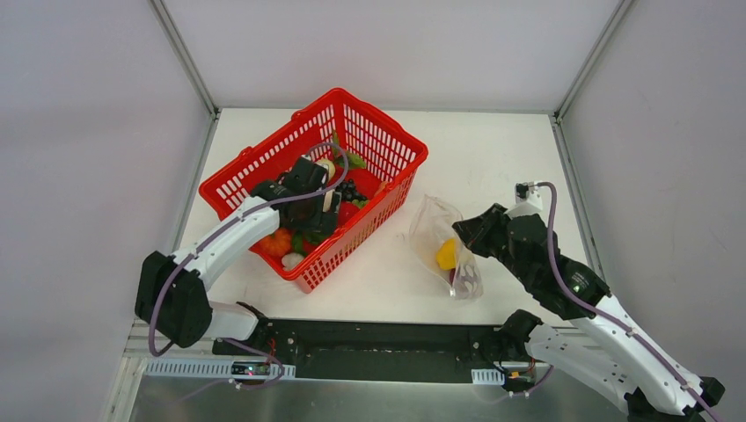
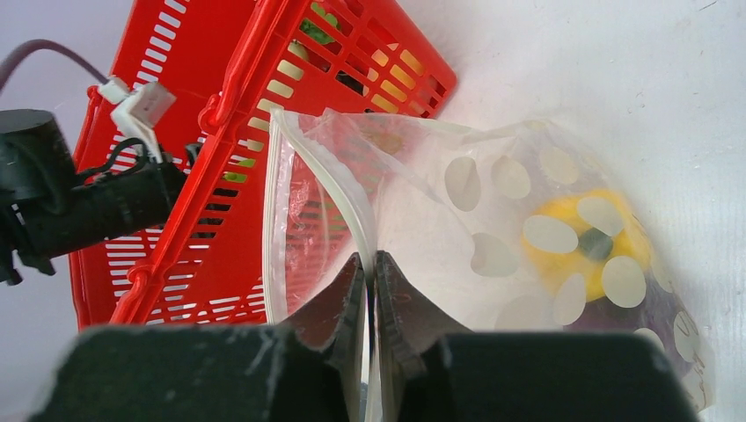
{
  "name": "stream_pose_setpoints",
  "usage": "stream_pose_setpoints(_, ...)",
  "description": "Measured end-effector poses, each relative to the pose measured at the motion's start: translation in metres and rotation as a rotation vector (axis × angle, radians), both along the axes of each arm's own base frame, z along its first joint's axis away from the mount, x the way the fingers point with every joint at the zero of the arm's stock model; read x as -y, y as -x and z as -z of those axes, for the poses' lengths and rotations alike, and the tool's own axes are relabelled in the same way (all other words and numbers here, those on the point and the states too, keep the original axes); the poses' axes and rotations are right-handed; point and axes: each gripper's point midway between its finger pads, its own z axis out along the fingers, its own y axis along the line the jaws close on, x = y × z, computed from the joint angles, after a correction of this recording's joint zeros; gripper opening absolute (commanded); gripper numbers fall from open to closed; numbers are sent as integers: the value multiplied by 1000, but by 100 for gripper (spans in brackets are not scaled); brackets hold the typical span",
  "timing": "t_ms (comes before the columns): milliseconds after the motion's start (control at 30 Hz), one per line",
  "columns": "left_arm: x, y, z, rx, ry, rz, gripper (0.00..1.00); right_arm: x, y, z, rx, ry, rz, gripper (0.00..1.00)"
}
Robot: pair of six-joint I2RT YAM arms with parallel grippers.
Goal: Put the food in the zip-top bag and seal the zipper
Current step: Pick up the fake vegetable from the bin.
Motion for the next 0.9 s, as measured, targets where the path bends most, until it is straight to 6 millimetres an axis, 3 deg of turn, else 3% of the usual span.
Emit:
stream_pose_setpoints(200, -4, -7, 32, -76, -76, 23, 84, 0, 0, 0, 1, 0, 0, 11)
stream_pose_setpoints(400, -4, -6, 57, -155, -123, 63, 66, 0, 0, 1, 0, 7, -1, 12)
stream_pose_setpoints(500, -4, -7, 56, -153, -122, 68, 63, 0, -1, 2, 0, 12, 1, 12)
stream_pose_setpoints(700, -3, -8, 55, -137, -114, 68, 39, -1, -2, 5, -10, 26, -1, 12)
stream_pose_setpoints(900, -6, -2, 34, -97, -91, 68, 38, -1, -3, 6, -10, 33, 1, 12)
